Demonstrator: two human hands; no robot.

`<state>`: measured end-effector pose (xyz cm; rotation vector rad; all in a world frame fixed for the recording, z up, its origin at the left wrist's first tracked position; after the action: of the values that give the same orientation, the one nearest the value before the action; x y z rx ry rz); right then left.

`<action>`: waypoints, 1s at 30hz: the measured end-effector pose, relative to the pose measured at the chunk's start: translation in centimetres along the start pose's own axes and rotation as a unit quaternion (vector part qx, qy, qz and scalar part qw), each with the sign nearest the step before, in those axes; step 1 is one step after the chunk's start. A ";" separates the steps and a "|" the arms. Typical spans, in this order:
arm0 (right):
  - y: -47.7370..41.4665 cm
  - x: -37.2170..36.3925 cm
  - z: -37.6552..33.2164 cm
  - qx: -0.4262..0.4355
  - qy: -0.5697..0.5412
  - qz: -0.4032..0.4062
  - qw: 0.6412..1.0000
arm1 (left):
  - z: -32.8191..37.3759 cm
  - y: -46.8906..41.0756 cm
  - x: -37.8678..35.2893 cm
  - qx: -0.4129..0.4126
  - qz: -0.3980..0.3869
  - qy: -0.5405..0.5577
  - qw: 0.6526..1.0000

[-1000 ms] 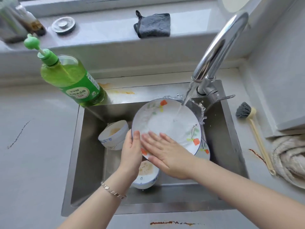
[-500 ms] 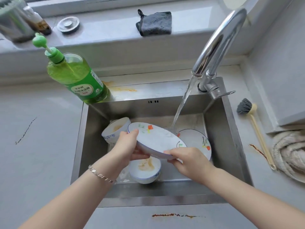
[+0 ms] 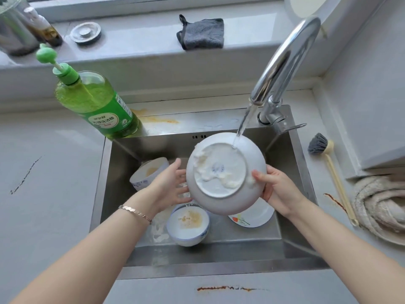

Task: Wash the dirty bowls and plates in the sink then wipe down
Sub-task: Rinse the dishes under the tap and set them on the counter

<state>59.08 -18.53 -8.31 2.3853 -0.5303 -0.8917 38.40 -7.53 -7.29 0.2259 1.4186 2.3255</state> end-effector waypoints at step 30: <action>-5.8 -5.0 -0.3 -0.045 0.324 -0.002 0.945 | 0.7 1.0 5.9 -0.115 0.126 -0.023 0.985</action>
<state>56.69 -11.30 -9.21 2.4048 -0.2130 -0.0899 33.01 -4.91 -6.49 0.4108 1.1416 2.6450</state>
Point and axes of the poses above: each hand's wrist, its own y-axis away from the middle knuckle, its own x-axis out of the back of the hand, z = x × y, the point moved 3 cm from there along -y, towards the middle knuckle, and after that the axes turned 2 degrees about -y, right-handed, at the moved point
